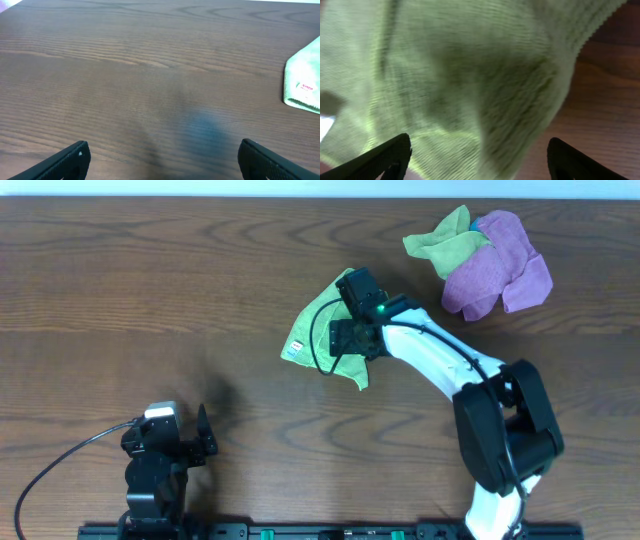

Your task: Fold the cloth

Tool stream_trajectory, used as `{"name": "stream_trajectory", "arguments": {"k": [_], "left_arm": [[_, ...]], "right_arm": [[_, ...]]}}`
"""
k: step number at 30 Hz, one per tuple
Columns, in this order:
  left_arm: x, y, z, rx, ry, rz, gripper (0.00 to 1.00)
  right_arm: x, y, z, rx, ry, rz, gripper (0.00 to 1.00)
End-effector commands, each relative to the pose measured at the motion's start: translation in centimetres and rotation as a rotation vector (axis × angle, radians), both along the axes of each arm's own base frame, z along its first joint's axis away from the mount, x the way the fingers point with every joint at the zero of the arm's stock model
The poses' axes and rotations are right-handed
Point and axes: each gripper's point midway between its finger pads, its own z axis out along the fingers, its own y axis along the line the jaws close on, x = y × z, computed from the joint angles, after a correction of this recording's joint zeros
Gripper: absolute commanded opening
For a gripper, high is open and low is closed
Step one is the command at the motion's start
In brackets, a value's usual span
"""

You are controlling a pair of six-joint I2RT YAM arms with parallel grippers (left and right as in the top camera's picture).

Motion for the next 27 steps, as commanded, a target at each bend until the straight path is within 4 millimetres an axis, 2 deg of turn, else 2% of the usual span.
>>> {"name": "stream_trajectory", "arguments": {"k": [1,3,6,18,21,24,27], "left_arm": [[-0.1,0.1,-0.8,0.015,0.021,-0.001,0.96],[-0.1,0.1,-0.8,0.013,0.021,-0.001,0.95],[-0.1,0.1,-0.8,0.013,0.021,0.0,0.95],[-0.1,0.1,-0.8,0.013,0.021,0.0,0.95],[-0.1,0.1,-0.8,0.013,0.021,0.0,0.95],[-0.1,0.1,-0.8,0.013,0.021,0.0,0.95],[-0.1,0.1,-0.8,0.013,0.021,0.0,0.96]], "right_arm": [[0.7,-1.3,-0.3,-0.018,-0.009,-0.057,0.86],[1.1,-1.6,-0.5,-0.014,-0.017,-0.069,0.82],[1.5,-2.2,-0.9,-0.02,-0.018,-0.084,0.69],[2.4,-2.7,-1.6,-0.026,-0.034,-0.102,0.01],[2.6,-3.9,-0.9,-0.083,-0.054,-0.113,0.01],[3.0,-6.2,1.1,-0.209,-0.101,-0.112,0.01],[3.9,-8.6,3.9,-0.32,-0.174,-0.101,0.01]]}}
